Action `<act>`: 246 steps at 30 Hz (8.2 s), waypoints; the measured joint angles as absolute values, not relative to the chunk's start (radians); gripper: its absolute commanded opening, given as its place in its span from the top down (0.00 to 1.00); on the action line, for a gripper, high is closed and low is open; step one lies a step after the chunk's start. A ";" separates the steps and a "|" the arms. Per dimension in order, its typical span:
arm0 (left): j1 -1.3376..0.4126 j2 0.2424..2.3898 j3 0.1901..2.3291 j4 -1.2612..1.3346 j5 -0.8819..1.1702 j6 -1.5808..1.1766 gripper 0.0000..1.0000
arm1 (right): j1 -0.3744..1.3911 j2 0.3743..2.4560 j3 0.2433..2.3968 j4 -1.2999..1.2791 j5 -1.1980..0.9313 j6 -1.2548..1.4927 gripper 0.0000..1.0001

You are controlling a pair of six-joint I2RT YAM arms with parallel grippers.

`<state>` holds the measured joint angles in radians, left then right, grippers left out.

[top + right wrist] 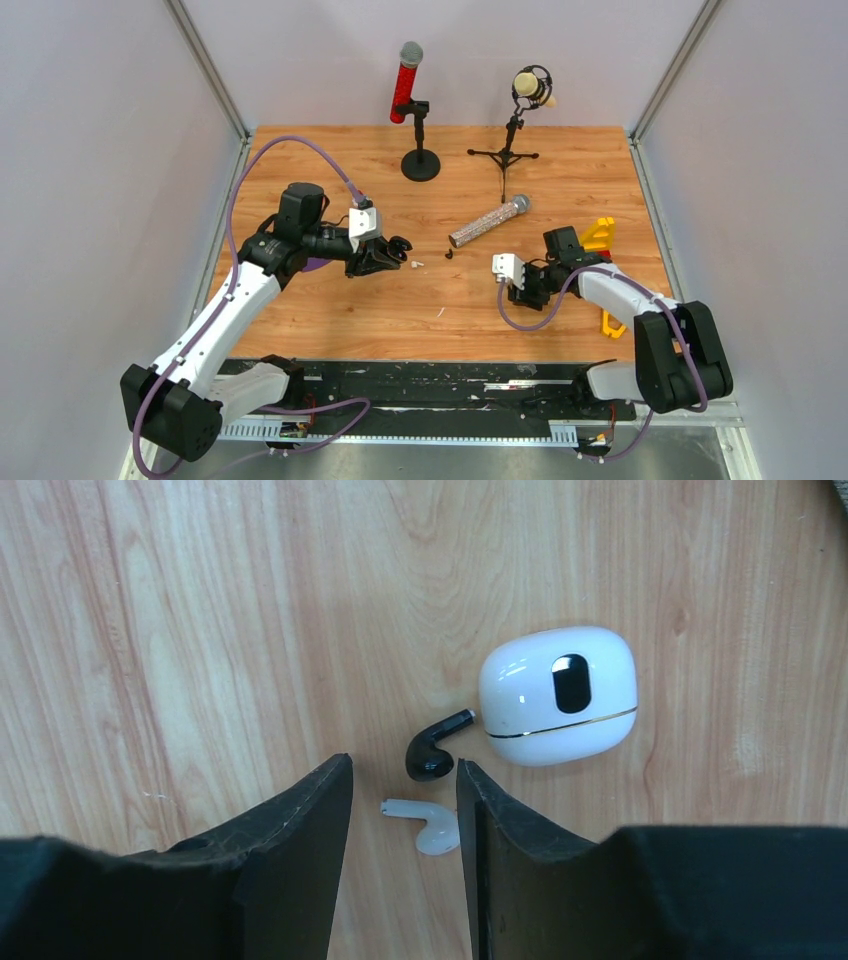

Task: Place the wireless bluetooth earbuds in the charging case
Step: Pick up the left earbud from the center of the board, then insert the left earbud into the left side groove of the charging case.

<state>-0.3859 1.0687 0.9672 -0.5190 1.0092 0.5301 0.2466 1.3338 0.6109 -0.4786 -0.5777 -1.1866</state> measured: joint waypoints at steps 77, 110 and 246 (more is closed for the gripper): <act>-0.386 1.069 0.967 -0.520 1.011 0.533 0.80 | 0.617 1.227 0.842 -0.831 -0.479 -1.130 0.55; -0.386 1.069 0.967 -0.521 1.010 0.541 0.81 | 0.865 1.537 0.854 -0.832 -0.097 -1.191 0.58; -0.570 1.485 0.941 0.735 1.205 -0.649 0.75 | 0.405 1.288 0.784 1.040 -1.061 0.756 0.82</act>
<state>-0.5697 1.4853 0.9405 0.7345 1.2053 -0.6487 0.4053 1.2884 0.7841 1.0405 -1.0615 0.7563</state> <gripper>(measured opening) 0.367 0.206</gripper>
